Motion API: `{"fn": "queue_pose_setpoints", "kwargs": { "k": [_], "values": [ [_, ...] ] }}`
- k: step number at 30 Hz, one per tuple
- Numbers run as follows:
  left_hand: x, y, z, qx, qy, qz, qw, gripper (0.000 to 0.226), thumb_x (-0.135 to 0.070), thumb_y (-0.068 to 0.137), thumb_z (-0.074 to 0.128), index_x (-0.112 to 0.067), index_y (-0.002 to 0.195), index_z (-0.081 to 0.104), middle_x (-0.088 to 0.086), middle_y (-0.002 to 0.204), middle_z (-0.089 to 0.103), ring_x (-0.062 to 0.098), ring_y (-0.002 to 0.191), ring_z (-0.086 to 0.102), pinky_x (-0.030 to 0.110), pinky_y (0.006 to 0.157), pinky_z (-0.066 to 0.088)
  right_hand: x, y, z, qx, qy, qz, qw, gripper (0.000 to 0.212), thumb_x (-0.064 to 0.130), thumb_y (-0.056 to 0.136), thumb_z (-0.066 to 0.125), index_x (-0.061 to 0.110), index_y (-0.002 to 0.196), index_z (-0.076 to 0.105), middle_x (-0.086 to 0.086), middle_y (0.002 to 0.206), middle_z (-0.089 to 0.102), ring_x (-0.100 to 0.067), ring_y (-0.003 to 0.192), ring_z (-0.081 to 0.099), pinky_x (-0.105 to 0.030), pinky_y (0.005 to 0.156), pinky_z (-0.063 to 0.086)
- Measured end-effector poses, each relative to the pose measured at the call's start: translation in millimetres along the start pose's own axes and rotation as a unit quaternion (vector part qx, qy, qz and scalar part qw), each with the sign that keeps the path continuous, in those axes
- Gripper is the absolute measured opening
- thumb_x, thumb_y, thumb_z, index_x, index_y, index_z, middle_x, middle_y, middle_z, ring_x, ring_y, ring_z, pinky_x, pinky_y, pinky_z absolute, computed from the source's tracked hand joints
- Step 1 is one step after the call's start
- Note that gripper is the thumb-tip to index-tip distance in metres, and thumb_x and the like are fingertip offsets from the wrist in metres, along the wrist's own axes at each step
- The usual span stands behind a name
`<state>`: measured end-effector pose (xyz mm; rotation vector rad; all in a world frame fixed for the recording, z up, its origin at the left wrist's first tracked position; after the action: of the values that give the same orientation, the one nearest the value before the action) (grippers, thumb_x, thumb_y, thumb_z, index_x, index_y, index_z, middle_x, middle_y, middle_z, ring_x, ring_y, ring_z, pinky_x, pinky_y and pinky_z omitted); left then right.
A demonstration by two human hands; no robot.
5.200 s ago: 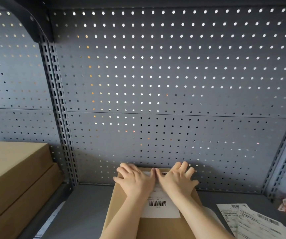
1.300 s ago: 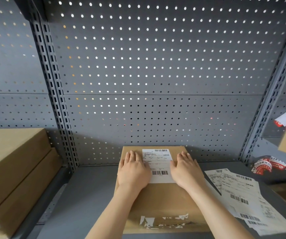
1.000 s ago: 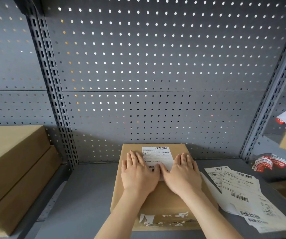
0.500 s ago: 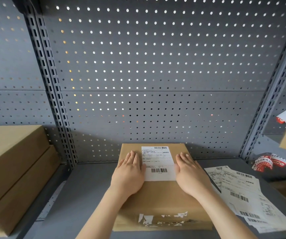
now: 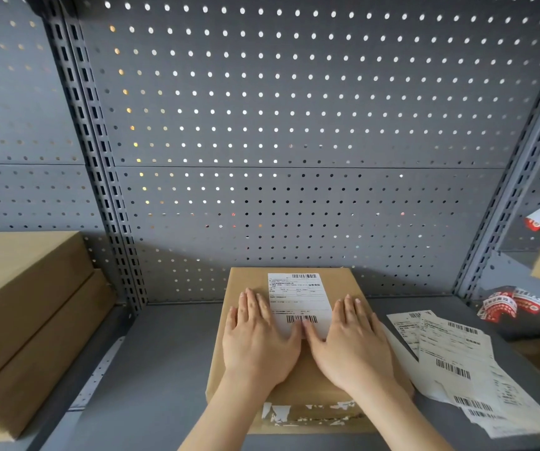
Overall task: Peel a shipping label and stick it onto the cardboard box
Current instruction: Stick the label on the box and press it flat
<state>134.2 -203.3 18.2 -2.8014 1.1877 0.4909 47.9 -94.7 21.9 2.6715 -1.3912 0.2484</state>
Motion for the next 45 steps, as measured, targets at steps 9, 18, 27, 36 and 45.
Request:
{"fn": "queue_pose_setpoints", "kwargs": {
  "k": [9, 18, 27, 36, 45],
  "values": [
    [10, 4, -3, 0.024, 0.023, 0.062, 0.998, 0.074, -0.054, 0.096, 0.019, -0.008, 0.151, 0.003, 0.007, 0.161, 0.000, 0.015, 0.149, -0.002, 0.031, 0.120, 0.000, -12, 6, -1, 0.014, 0.014, -0.051, 0.999, 0.063, 0.046, 0.099, 0.019, 0.011, 0.151, 0.011, -0.002, 0.161, 0.005, -0.013, 0.148, 0.001, -0.032, 0.120, 0.002],
    [21, 1, -10, 0.024, 0.003, 0.077, 0.997, 0.061, -0.043, 0.100, 0.015, -0.012, 0.152, 0.007, 0.001, 0.161, 0.003, 0.009, 0.148, 0.000, 0.027, 0.119, 0.000, -29, 6, -9, 0.011, 0.075, -0.058, 0.995, 0.049, 0.029, 0.102, 0.025, 0.016, 0.149, 0.022, 0.004, 0.160, 0.012, -0.009, 0.147, 0.007, -0.031, 0.119, 0.006],
    [3, -14, -1, -0.018, -0.001, 0.000, 1.000, 0.093, -0.067, 0.088, 0.021, -0.003, 0.150, -0.004, 0.009, 0.161, -0.003, 0.016, 0.149, -0.005, 0.033, 0.120, -0.002, -3, -15, -4, -0.032, 0.007, 0.015, 0.999, 0.090, 0.068, 0.088, 0.019, 0.003, 0.149, 0.012, -0.012, 0.160, 0.010, -0.020, 0.148, 0.005, -0.038, 0.121, 0.006],
    [12, -12, -5, -0.002, 0.021, 0.050, 0.999, 0.078, -0.057, 0.094, 0.021, -0.008, 0.151, 0.003, 0.005, 0.161, 0.000, 0.012, 0.148, -0.002, 0.031, 0.121, 0.000, -13, -14, -7, -0.025, 0.040, -0.019, 0.999, 0.070, 0.054, 0.095, 0.023, 0.012, 0.151, 0.016, -0.002, 0.161, 0.009, -0.012, 0.148, 0.003, -0.031, 0.119, 0.004],
    [21, -10, -10, 0.014, 0.017, 0.100, 0.995, 0.058, -0.041, 0.100, 0.018, -0.016, 0.152, 0.005, -0.003, 0.161, 0.000, 0.006, 0.147, -0.002, 0.025, 0.118, -0.001, -34, -8, -12, -0.012, 0.076, -0.081, 0.994, 0.046, 0.027, 0.102, 0.024, 0.025, 0.148, 0.024, 0.012, 0.159, 0.013, -0.003, 0.146, 0.006, -0.026, 0.117, 0.006]
  ]
}}
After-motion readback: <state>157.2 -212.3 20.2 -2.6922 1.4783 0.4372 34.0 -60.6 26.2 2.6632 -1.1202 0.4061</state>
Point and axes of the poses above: each hand's wrist, its own y-axis towards the middle knuckle, its own z-axis out of the palm, x = y × z, the point moved 6 cm from there along y, towards the middle knuckle
